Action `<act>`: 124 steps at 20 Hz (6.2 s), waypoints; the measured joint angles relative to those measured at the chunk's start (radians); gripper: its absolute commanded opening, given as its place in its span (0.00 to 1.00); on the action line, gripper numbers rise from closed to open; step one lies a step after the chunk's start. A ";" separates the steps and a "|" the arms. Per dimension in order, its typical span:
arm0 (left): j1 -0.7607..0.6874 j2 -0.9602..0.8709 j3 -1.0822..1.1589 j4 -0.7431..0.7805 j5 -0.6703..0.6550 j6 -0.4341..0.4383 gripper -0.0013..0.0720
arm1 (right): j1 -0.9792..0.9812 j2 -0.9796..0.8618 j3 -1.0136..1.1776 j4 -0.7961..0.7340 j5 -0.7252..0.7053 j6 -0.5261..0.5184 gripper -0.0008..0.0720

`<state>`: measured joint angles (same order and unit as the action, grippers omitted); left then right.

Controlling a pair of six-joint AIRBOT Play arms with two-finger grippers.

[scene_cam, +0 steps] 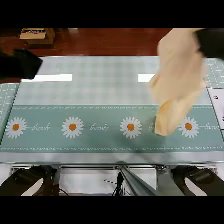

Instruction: Fold the shirts.

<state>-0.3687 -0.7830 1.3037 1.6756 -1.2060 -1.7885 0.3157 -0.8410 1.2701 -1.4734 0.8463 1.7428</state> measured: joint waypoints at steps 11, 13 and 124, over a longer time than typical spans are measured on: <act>0.000 0.001 -0.320 -0.048 -0.011 -0.003 0.95 | 0.357 -0.480 -0.053 0.037 -0.229 0.029 0.70; 0.000 -0.011 -0.389 -0.109 0.032 -0.006 0.95 | 0.329 -0.449 -0.053 0.010 -0.232 0.034 0.70; 0.478 -0.640 -0.023 -0.833 0.211 0.565 0.06 | -0.460 -0.491 -0.075 0.427 0.187 -0.246 0.04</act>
<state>0.1097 -1.4227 1.2804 0.8425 -0.9947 -1.2240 -0.1444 -1.3319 1.1950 -1.0462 1.0332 1.4967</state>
